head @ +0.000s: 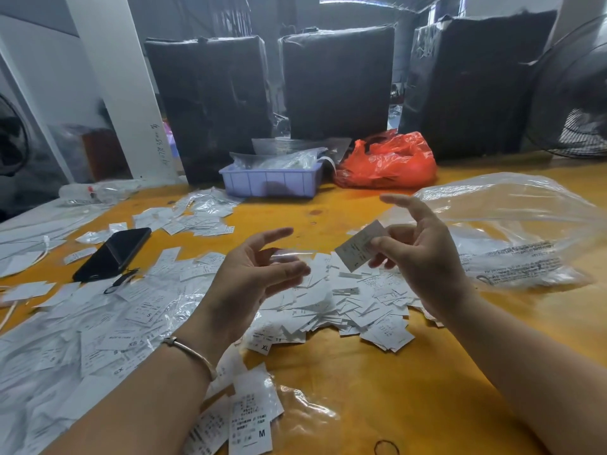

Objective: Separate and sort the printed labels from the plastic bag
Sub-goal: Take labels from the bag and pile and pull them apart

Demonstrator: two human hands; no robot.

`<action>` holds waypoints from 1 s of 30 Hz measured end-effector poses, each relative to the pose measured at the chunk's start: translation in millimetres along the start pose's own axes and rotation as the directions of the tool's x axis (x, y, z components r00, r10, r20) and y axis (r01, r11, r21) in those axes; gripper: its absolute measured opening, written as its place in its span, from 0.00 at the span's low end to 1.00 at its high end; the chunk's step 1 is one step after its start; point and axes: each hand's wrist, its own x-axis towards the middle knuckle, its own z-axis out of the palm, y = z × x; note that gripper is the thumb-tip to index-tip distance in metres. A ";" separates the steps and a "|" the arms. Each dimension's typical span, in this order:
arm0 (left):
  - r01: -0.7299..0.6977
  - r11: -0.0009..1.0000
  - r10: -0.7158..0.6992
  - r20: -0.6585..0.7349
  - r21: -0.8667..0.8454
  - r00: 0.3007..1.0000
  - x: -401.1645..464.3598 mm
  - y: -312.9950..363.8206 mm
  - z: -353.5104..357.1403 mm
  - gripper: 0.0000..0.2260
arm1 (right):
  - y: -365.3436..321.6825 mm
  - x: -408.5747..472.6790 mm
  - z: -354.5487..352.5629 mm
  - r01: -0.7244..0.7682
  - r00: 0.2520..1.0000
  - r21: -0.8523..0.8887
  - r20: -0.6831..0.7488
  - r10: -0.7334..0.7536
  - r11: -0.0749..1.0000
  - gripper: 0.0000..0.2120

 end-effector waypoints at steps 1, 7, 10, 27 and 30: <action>0.020 1.000 -0.019 0.017 -0.019 1.000 -0.1 -0.2 1.1 0.31 | -0.6 0.0 0.5 0.034 0.999 -0.037 0.013 -0.034 0.999 0.20; -0.069 0.988 0.057 0.092 0.136 0.994 -5.6 0.3 6.9 0.32 | -0.5 -5.7 13.3 -0.048 0.968 -0.111 0.241 0.074 0.993 0.13; -0.147 0.951 0.108 0.154 0.271 0.982 -9.2 0.0 11.8 0.32 | -2.8 -6.0 12.3 -0.132 0.913 0.033 0.393 0.109 0.991 0.14; -0.169 0.851 0.071 0.209 0.497 0.975 -9.0 -2.3 11.5 0.04 | -8.4 -1.8 8.2 0.173 0.960 -0.124 0.241 -0.140 0.977 0.06; -0.182 0.856 0.100 0.191 0.484 0.977 -8.4 -2.8 11.0 0.03 | -15.2 0.9 0.6 0.206 0.978 -0.026 0.042 -0.205 0.978 0.17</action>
